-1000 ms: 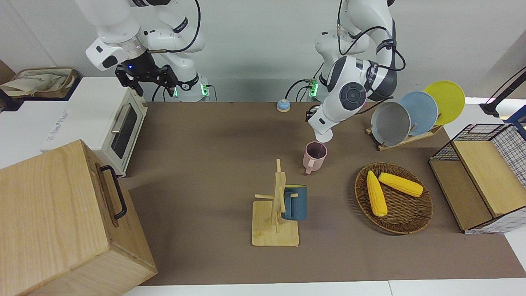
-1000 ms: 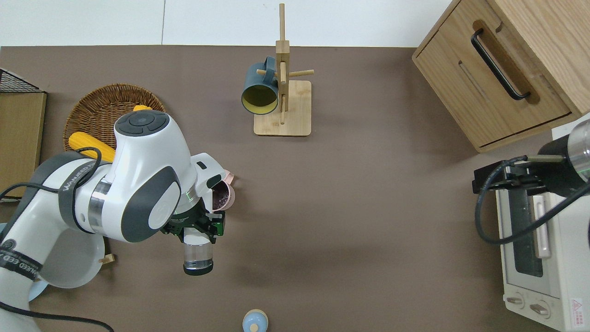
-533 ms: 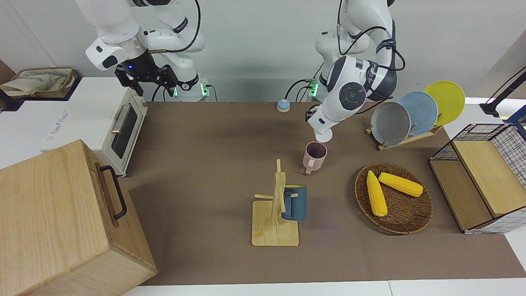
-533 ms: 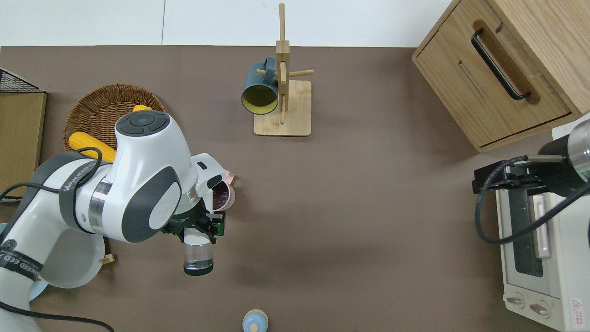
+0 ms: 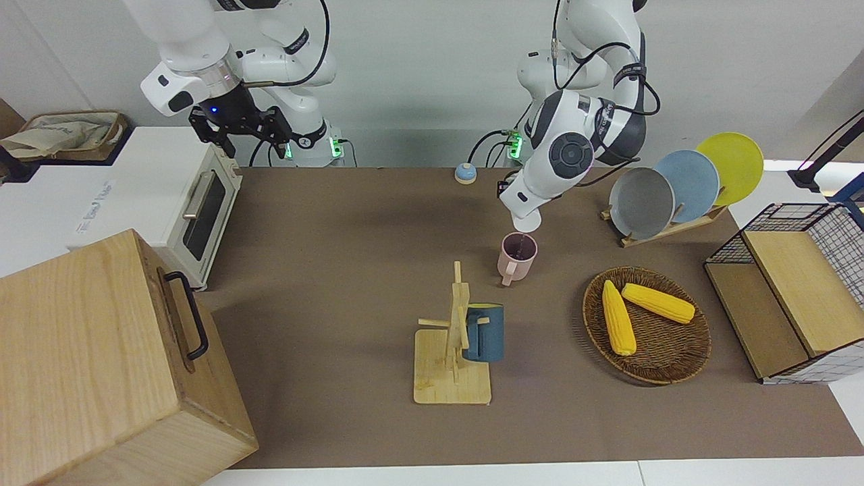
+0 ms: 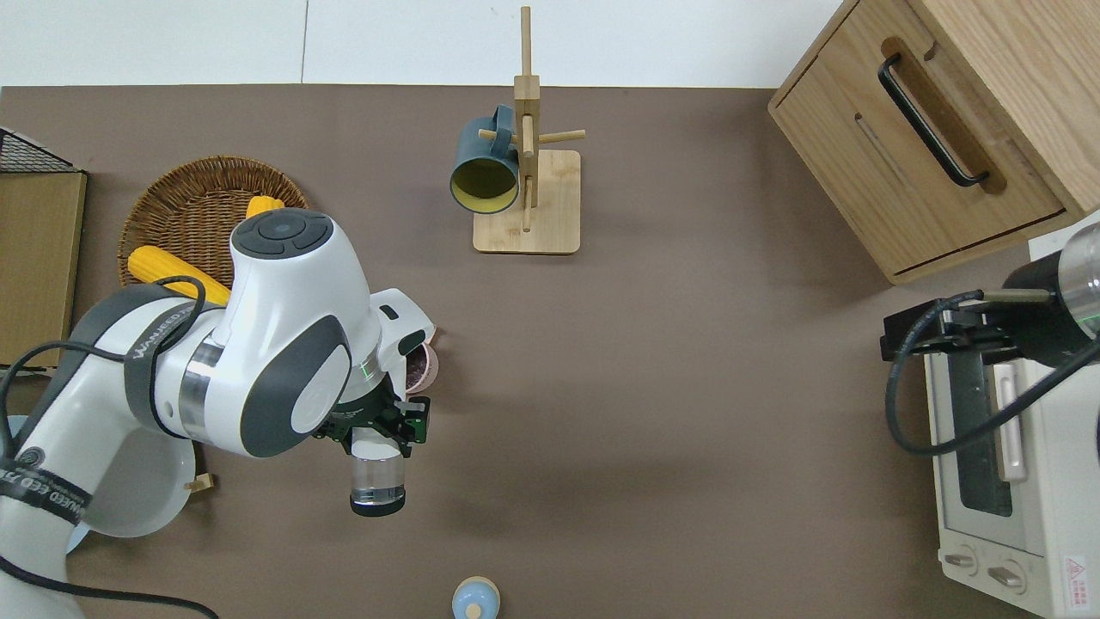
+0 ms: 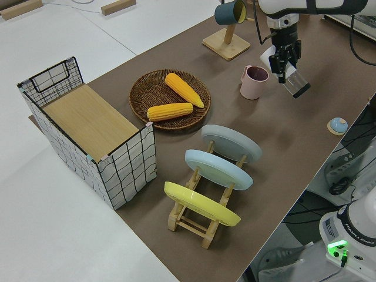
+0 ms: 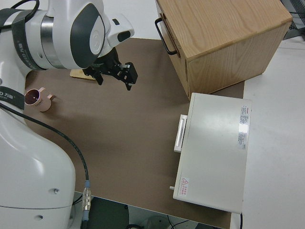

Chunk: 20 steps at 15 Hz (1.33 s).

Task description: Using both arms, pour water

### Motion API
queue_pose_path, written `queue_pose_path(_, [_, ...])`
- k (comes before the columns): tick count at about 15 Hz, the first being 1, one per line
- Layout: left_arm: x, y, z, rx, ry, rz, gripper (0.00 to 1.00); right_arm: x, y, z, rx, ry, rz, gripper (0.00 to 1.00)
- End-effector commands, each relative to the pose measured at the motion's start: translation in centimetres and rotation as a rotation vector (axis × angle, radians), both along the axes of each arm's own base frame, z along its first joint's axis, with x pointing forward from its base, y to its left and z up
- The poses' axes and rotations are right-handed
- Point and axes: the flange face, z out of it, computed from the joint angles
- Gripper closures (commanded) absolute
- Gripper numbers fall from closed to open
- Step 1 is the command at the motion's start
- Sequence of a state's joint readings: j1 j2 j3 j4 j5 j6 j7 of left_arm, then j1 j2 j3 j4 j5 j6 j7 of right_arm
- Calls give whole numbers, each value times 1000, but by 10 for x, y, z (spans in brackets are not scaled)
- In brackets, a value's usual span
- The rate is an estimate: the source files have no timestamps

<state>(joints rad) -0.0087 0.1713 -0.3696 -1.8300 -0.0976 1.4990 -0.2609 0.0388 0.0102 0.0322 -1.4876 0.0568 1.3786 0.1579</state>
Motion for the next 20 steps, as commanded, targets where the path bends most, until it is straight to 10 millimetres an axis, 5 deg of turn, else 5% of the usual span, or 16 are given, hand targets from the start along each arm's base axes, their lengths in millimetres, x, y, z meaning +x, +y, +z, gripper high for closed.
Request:
queue_pose_path(1, [-1, -7, 15, 20, -9, -1, 1000, -4, -3, 2, 10, -8, 13, 15])
queue_pose_path(14, [-8, -4, 23, 7, -61, 21, 1000, -5, -3, 2, 10, -6, 13, 15])
queue_pose_path(20, [-30, 2, 11, 16, -151, 36, 1000, -5, -2, 1, 10, -5, 15, 15])
